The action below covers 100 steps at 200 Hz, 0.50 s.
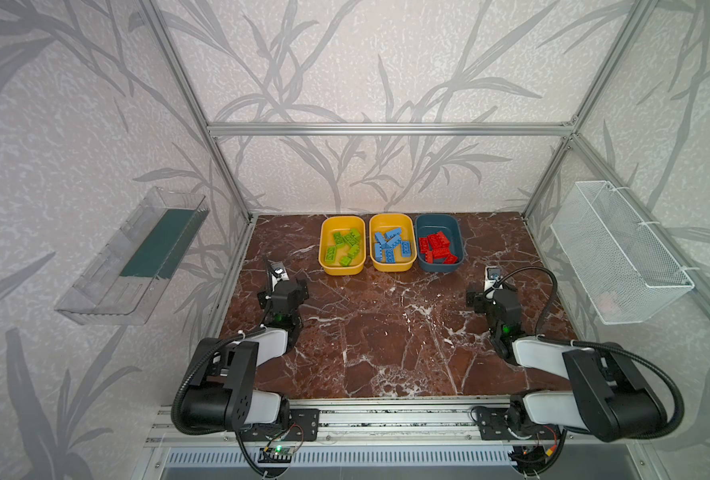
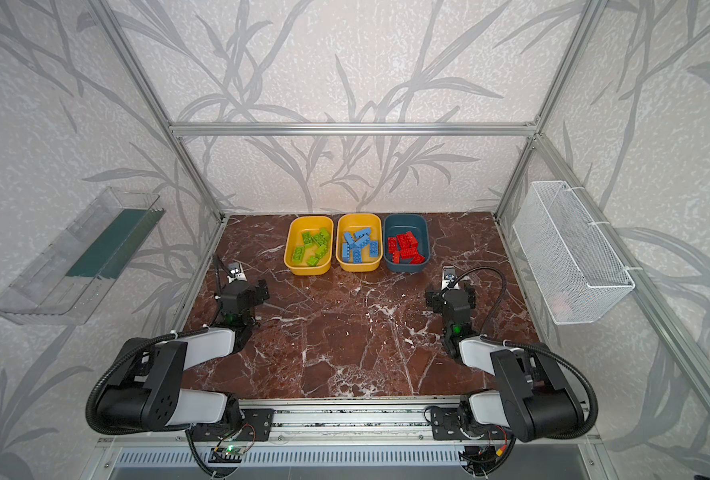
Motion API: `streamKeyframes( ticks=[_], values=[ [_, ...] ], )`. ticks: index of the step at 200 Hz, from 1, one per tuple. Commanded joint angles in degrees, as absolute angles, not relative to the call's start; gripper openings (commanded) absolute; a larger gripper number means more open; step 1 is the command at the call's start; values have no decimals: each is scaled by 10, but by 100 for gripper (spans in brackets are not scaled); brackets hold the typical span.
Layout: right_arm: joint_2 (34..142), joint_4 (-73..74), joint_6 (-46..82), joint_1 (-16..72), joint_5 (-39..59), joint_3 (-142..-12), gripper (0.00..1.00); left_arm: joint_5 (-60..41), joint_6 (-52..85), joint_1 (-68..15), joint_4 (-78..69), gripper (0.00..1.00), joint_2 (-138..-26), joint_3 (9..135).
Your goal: Sort the legos into containers by color
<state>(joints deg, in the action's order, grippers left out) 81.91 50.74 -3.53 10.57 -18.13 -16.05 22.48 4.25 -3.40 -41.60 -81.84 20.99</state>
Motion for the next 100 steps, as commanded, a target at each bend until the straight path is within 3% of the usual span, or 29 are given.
streamKeyframes(
  ticks=[1, 10, 34, 55, 69, 100],
  values=[
    [903, 627, -39, 91, -140, -175, 99, 157, 27, -19, -464, 98, -863, 229],
    [930, 678, -53, 94, -140, -173, 99, 125, 30, -8, -483, 98, -880, 229],
    [886, 496, -30, 77, -108, -230, 99, 77, 41, 17, -467, 98, -873, 232],
    [917, 593, -34, 70, -90, -206, 99, 71, 39, 17, -450, 99, -871, 238],
    [898, 539, -30, 69, -89, -216, 99, 71, 38, 17, -448, 99, -870, 239],
    [905, 563, -28, 69, -95, -210, 99, 70, 38, 17, -443, 99, -869, 240]
  ],
)
